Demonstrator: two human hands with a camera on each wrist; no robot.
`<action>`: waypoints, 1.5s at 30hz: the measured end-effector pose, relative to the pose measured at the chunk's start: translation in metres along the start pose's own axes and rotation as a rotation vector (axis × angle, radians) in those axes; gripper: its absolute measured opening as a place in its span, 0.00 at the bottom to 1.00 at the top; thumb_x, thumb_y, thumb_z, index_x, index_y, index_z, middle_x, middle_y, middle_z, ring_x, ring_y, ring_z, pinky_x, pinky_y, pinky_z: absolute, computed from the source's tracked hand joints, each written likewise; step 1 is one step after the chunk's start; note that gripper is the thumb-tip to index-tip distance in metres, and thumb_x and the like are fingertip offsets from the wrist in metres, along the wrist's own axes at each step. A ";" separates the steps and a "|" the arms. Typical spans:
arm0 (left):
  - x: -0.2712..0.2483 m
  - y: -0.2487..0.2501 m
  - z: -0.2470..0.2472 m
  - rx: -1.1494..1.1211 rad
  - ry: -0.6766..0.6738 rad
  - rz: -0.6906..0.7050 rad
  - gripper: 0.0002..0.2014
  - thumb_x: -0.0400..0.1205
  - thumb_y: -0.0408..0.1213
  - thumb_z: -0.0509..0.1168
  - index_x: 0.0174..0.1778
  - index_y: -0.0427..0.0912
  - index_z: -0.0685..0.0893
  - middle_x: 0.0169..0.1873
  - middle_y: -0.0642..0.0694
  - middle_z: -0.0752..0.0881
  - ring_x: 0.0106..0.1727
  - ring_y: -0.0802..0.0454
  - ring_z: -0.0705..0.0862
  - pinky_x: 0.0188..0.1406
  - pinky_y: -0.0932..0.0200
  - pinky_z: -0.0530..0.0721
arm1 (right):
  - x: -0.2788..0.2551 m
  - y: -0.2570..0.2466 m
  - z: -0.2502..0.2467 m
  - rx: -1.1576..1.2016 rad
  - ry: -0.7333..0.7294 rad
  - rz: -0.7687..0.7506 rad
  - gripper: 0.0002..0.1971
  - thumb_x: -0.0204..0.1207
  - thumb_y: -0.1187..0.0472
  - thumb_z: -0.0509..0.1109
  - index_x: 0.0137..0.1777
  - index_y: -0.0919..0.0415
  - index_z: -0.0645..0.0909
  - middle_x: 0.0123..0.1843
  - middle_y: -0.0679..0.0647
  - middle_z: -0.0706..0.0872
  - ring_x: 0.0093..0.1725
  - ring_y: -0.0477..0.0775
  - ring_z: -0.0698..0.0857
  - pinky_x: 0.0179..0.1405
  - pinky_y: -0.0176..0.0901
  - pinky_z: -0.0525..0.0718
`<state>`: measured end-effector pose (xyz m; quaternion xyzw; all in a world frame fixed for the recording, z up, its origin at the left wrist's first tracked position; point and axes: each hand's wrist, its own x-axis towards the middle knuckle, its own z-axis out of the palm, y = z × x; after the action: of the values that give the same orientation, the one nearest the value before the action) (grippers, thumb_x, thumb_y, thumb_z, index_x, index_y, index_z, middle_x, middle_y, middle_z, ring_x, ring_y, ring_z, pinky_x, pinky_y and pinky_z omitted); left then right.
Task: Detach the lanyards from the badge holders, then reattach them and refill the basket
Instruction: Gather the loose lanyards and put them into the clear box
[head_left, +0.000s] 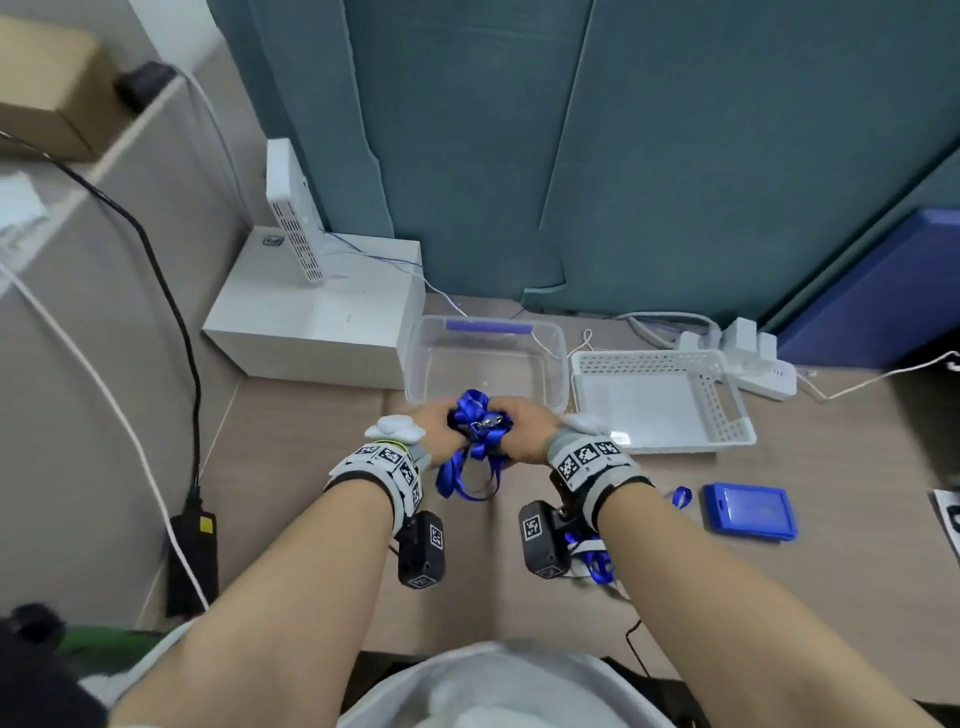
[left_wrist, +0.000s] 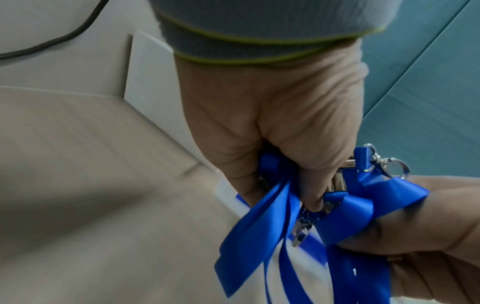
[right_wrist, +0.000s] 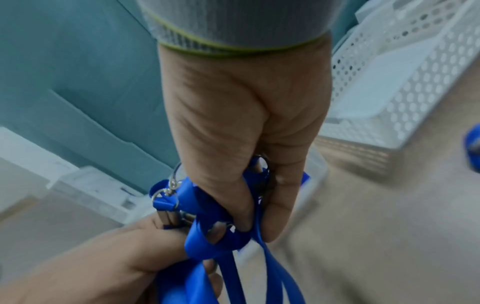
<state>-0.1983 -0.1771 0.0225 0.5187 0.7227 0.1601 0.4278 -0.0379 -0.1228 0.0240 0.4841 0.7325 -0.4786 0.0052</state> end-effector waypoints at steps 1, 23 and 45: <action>0.001 0.008 -0.008 -0.022 0.012 0.017 0.11 0.78 0.25 0.69 0.53 0.44 0.86 0.41 0.50 0.86 0.45 0.53 0.83 0.39 0.70 0.77 | -0.002 -0.008 -0.010 0.017 0.024 -0.028 0.13 0.75 0.70 0.72 0.50 0.50 0.84 0.41 0.52 0.89 0.40 0.58 0.93 0.34 0.44 0.92; 0.082 0.035 -0.026 0.093 0.158 0.044 0.09 0.75 0.34 0.68 0.46 0.55 0.82 0.39 0.48 0.88 0.39 0.45 0.86 0.40 0.55 0.84 | 0.074 0.002 -0.055 -0.044 0.216 -0.005 0.07 0.67 0.63 0.71 0.41 0.50 0.80 0.40 0.56 0.89 0.41 0.63 0.90 0.45 0.62 0.92; 0.135 -0.012 0.005 0.376 0.107 -0.046 0.25 0.78 0.45 0.66 0.72 0.60 0.72 0.71 0.46 0.71 0.47 0.38 0.86 0.51 0.47 0.88 | 0.122 0.042 -0.039 -0.101 0.053 0.264 0.35 0.66 0.60 0.76 0.74 0.44 0.71 0.70 0.57 0.78 0.64 0.61 0.83 0.68 0.56 0.83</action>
<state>-0.2148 -0.0629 -0.0492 0.5635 0.7733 0.0395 0.2880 -0.0549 -0.0061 -0.0422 0.5878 0.6854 -0.4235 0.0731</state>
